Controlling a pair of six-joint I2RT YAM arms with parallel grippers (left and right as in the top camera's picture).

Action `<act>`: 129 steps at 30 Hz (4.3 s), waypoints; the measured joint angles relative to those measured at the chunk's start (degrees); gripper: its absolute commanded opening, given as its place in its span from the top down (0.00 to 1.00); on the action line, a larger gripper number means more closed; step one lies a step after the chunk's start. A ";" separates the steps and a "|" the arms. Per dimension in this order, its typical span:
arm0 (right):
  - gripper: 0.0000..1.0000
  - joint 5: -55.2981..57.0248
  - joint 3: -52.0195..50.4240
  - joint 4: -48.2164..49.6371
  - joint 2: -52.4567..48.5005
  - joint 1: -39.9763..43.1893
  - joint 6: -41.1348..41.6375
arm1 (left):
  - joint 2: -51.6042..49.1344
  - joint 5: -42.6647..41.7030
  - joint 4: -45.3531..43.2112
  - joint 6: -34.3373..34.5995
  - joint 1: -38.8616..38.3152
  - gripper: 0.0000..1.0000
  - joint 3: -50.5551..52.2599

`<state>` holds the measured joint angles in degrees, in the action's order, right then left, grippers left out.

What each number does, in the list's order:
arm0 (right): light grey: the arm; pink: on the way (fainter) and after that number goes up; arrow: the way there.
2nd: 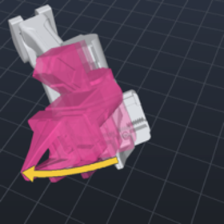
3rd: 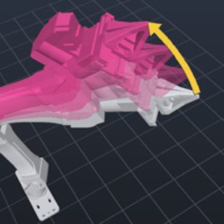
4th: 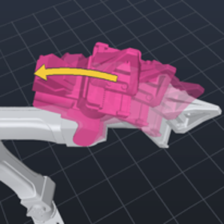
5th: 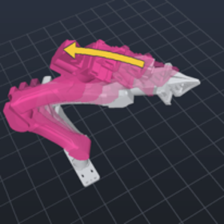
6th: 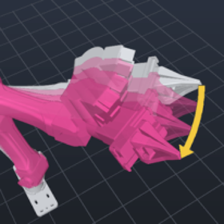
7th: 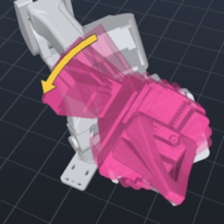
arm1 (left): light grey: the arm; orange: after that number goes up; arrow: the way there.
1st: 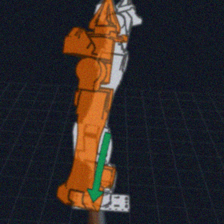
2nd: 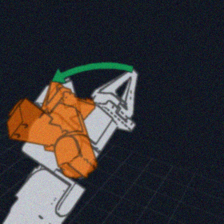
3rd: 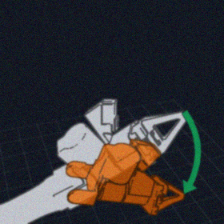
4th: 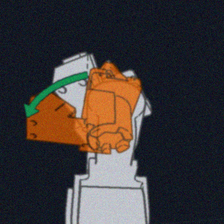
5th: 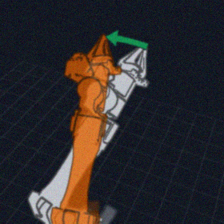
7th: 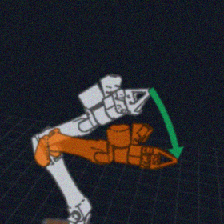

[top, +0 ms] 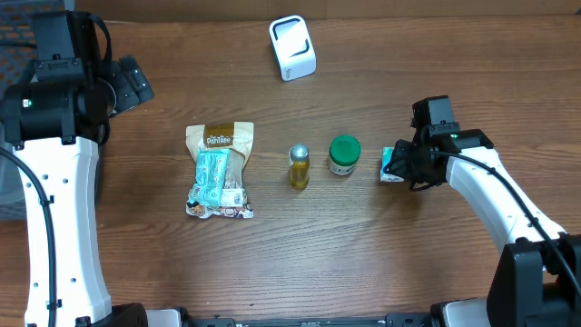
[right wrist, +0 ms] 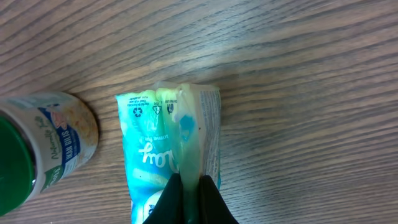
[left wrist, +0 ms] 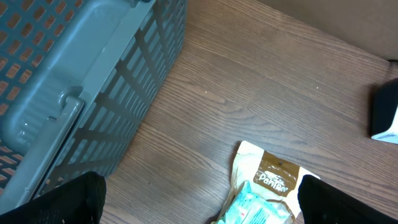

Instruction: Scan the item barcode

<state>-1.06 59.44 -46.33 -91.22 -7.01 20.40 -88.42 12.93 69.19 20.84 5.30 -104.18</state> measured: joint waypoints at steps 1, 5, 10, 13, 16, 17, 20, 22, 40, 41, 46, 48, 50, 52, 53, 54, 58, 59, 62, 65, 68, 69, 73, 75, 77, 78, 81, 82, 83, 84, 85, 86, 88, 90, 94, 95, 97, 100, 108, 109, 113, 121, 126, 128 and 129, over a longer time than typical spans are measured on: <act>0.96 0.09 0.00 0.00 0.00 0.00 0.17 | 0.00 0.00 0.00 0.00 -0.02 0.00 0.00; 0.96 0.48 0.00 0.00 0.00 0.00 0.59 | 0.00 0.00 0.00 0.00 -0.02 0.00 0.00; 0.96 1.88 0.00 -0.48 0.00 0.00 2.32 | 0.00 0.00 0.00 0.00 -0.02 0.00 0.00; 0.96 2.67 0.00 -0.55 -0.02 0.00 3.61 | 0.00 0.00 0.00 0.00 -0.02 0.00 0.00; 0.96 2.99 0.00 -0.57 0.00 0.00 4.13 | 0.00 0.00 0.00 0.00 -0.02 0.00 0.00; 0.96 3.13 0.00 -0.57 0.00 0.00 4.31 | 0.00 0.00 0.00 0.00 -0.02 0.00 0.00; 0.96 4.33 0.00 -0.66 0.00 0.00 4.68 | 0.00 0.00 0.00 0.00 0.00 0.00 0.00; 0.96 4.96 0.00 -0.79 0.00 0.00 5.07 | 0.00 0.00 0.00 0.00 -0.02 0.00 0.00; 0.95 6.03 0.00 -0.79 0.00 0.00 7.87 | 0.00 0.00 0.00 0.00 0.00 0.00 0.00; 0.95 6.05 0.00 -0.79 -0.02 0.00 7.89 | 0.00 0.00 0.00 0.00 -0.02 0.00 0.00; 0.95 6.45 0.00 -0.76 0.00 0.00 8.11 | 0.00 0.00 0.00 0.00 -0.02 0.00 -0.02; 0.93 6.99 -0.04 -0.72 0.00 0.00 8.46 | 0.00 0.00 0.00 0.00 -0.02 0.00 0.00; 0.91 7.50 -0.79 0.66 0.00 0.00 8.85 | 0.00 0.00 0.00 0.00 0.00 0.00 -0.02; 0.90 7.52 -1.77 1.84 0.00 0.00 9.14 | 0.00 0.00 0.02 0.00 -0.02 0.00 0.00; 0.89 7.58 -2.67 2.80 0.00 0.00 9.22 | 0.00 0.00 0.00 0.00 -0.02 0.01 0.00; 0.89 7.67 -3.39 3.50 0.00 0.00 9.31 | 0.00 0.00 0.02 0.00 0.00 0.00 -0.02; 0.88 7.87 -4.55 3.85 0.00 0.00 9.38 | 0.00 0.00 0.02 0.00 -0.02 0.00 -0.02; 0.88 7.91 -4.55 4.00 0.00 0.00 9.42 | 0.00 0.00 0.00 0.00 -0.02 0.00 0.00; 0.83 7.98 -4.55 4.26 0.00 0.00 9.44 | 0.00 0.00 0.02 0.00 0.00 0.00 0.00; 0.80 7.98 -4.55 4.61 0.00 0.00 9.53 | 0.00 0.00 0.02 0.00 0.00 0.00 0.00; 0.80 7.19 -4.55 5.57 0.00 0.00 9.62 | 0.00 0.00 0.02 0.00 -0.02 0.00 0.00; 0.79 6.69 -4.55 5.90 0.00 0.00 9.57 | 0.00 0.00 0.02 0.00 0.00 0.00 -0.02; 0.77 3.91 -4.55 6.51 0.00 -0.02 9.33 | 0.00 0.00 0.02 0.00 0.00 0.00 -0.02; 0.75 3.43 -4.55 6.51 0.00 0.00 8.76 | 0.00 0.00 0.02 0.00 -0.02 0.00 0.00; 0.75 3.21 -4.55 6.75 0.00 -0.02 7.74 | 0.00 0.00 0.00 0.00 0.00 0.00 0.00; 0.75 3.30 -4.55 6.84 0.00 -0.02 7.48 | 0.00 0.00 0.00 0.00 -0.02 0.00 0.00; 0.75 4.50 -4.55 6.88 0.00 -0.11 6.73 | 0.00 0.00 0.02 0.00 -0.02 0.00 -0.02; 0.75 4.85 -4.55 6.82 0.00 -0.11 6.56 | 0.00 0.00 0.02 0.00 -0.02 0.00 0.00; 0.75 4.98 -4.55 6.78 0.00 -0.11 6.49 | 0.00 0.00 0.02 0.00 0.00 0.00 0.00; 0.74 5.16 -4.55 6.60 0.00 -0.11 6.45 | 0.00 0.00 0.02 0.00 -0.02 0.00 0.00; 0.74 5.27 -4.55 6.47 0.00 -0.11 6.36 | 0.00 0.00 0.02 0.00 -0.02 0.00 -0.02; 0.74 5.40 -4.55 6.36 0.00 -0.11 6.34 | 0.00 0.00 0.00 0.00 -0.02 0.00 -0.02; 0.74 5.57 -4.55 6.27 0.00 -0.11 6.32 | 0.00 0.00 0.02 0.00 0.00 0.00 0.00; 0.74 5.55 -4.55 6.25 0.00 -0.11 6.32 | 0.00 0.00 0.02 0.00 -0.02 0.00 0.00; 0.74 5.53 -4.55 6.19 0.00 -0.11 6.36 | 0.00 0.00 0.00 0.00 0.00 0.00 0.00; 0.74 5.55 -4.55 6.10 0.00 -0.11 6.32 | 0.00 0.00 0.02 0.00 -0.02 0.00 0.00; 0.74 5.53 -4.55 5.68 0.00 -0.11 6.32 | 0.00 0.00 0.02 0.00 -0.02 0.00 -0.02; 0.74 5.53 -4.55 5.53 0.00 -0.11 6.34 | 0.00 0.00 0.00 0.00 0.00 0.00 0.00; 0.75 5.55 -4.55 4.37 0.00 -0.11 6.32 | 0.00 0.00 0.00 0.00 -0.02 0.00 0.00; 0.75 5.53 -4.55 4.28 0.00 -0.11 6.32 | 0.00 0.00 0.02 0.00 -0.02 0.00 0.00; 0.75 5.55 -4.55 4.26 0.00 -0.11 6.34 | 0.00 0.00 0.02 0.00 -0.02 0.00 0.00; 0.71 5.55 -4.92 5.11 0.00 -0.11 6.32 | 0.00 0.00 0.02 0.00 0.00 0.00 -0.02; 0.00 5.57 -5.81 6.71 0.00 -0.11 6.40 | 0.00 0.00 0.02 0.00 -0.02 0.01 0.00; 0.00 5.51 -5.81 6.97 0.00 -0.11 6.36 | 0.00 0.00 0.02 0.00 -0.02 0.00 -0.02; 0.00 5.55 -5.81 6.97 0.00 -0.11 6.34 | 0.00 0.00 0.00 0.00 -0.02 0.00 0.00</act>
<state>4.49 53.63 -39.35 -91.22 -7.11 26.74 -88.42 12.93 69.19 20.84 5.28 -104.18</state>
